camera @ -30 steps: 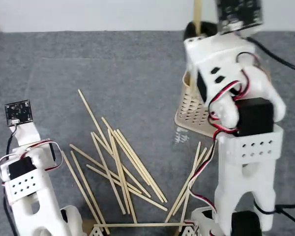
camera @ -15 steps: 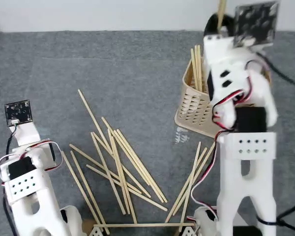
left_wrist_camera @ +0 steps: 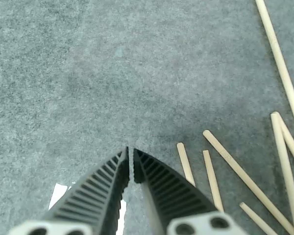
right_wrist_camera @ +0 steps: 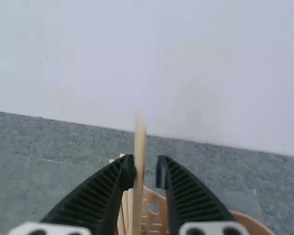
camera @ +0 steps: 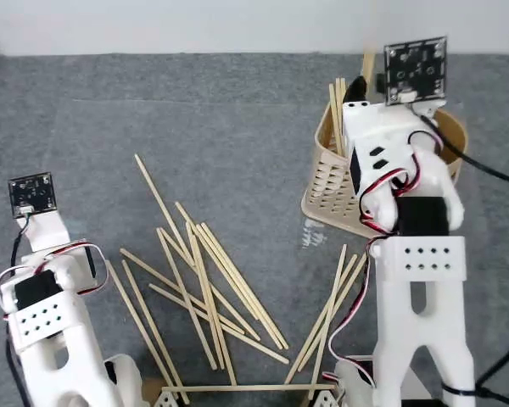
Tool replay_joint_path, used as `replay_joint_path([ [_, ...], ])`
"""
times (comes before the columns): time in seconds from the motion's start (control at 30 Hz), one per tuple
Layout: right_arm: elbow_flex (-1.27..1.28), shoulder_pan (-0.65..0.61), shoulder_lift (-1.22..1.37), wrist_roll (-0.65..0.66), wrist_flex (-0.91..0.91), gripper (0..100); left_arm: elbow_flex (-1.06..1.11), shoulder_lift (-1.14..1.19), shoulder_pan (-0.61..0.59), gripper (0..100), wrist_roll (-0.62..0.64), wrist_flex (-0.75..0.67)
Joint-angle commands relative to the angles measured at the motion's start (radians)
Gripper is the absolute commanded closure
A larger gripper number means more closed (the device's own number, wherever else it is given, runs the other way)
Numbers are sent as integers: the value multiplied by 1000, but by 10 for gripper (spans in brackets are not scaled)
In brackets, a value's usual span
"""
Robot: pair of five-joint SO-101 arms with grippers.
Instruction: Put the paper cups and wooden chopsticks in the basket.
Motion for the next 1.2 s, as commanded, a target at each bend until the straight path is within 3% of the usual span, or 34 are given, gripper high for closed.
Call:
replay_joint_path([
  [0.0,-172,4,-1,-15,119,897,-5,-23,0,985,-5,-20],
  [0.23,-290,-68,-5,-51,417,898,-5,-23,0,985,-5,-20],
  [0.6,-224,-325,1,-52,792,898,-5,-23,0,985,-5,-21],
  [0.73,-71,-433,4,-55,768,894,7,-23,0,985,-5,-44],
  [0.93,201,-567,10,-84,542,893,15,-23,0,985,-5,-55],
  [1.17,193,-650,259,-153,469,870,15,-23,0,985,-5,-55],
])
